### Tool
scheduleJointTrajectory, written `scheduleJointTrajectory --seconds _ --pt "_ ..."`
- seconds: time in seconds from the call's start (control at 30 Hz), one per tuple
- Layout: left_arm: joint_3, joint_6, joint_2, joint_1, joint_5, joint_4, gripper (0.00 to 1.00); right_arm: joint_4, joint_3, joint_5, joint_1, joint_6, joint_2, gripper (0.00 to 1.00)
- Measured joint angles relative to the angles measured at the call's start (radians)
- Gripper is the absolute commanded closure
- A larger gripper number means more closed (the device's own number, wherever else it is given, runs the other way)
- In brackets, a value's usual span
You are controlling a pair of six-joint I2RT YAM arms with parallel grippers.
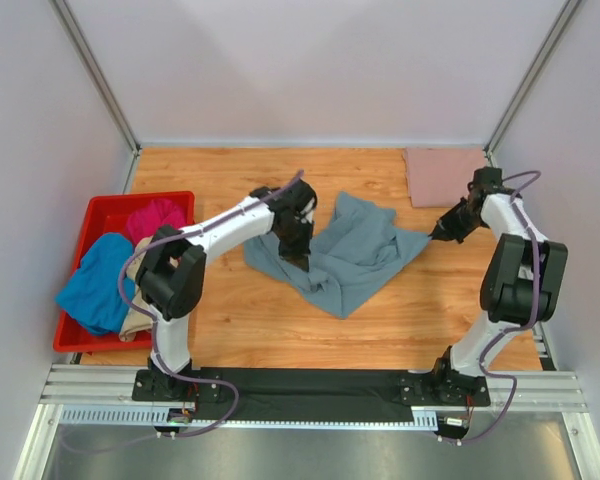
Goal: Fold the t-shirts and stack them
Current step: Flatten the tshirt out
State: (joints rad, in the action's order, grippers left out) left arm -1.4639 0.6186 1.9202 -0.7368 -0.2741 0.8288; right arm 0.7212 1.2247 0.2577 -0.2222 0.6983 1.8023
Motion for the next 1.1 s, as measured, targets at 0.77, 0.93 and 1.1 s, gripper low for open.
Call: scheduleJointTrajectory --seconds 0.77,0.93,1.1 --pt "0.305 -0.121 -0.34 0.311 0.25 0.242 0.94 0.45 -0.442 -0.142 0.272 0.064 -0.629 0.49" --pt "0.305 -0.137 -0.348 0.311 0.258 0.227 0.68 0.458 -0.339 -0.259 0.242 0.066 -0.618 0.46" --pt "0.306 -0.137 -0.388 0.311 0.288 0.23 0.46 0.376 -0.404 -0.299 0.092 0.094 -0.537 0.57"
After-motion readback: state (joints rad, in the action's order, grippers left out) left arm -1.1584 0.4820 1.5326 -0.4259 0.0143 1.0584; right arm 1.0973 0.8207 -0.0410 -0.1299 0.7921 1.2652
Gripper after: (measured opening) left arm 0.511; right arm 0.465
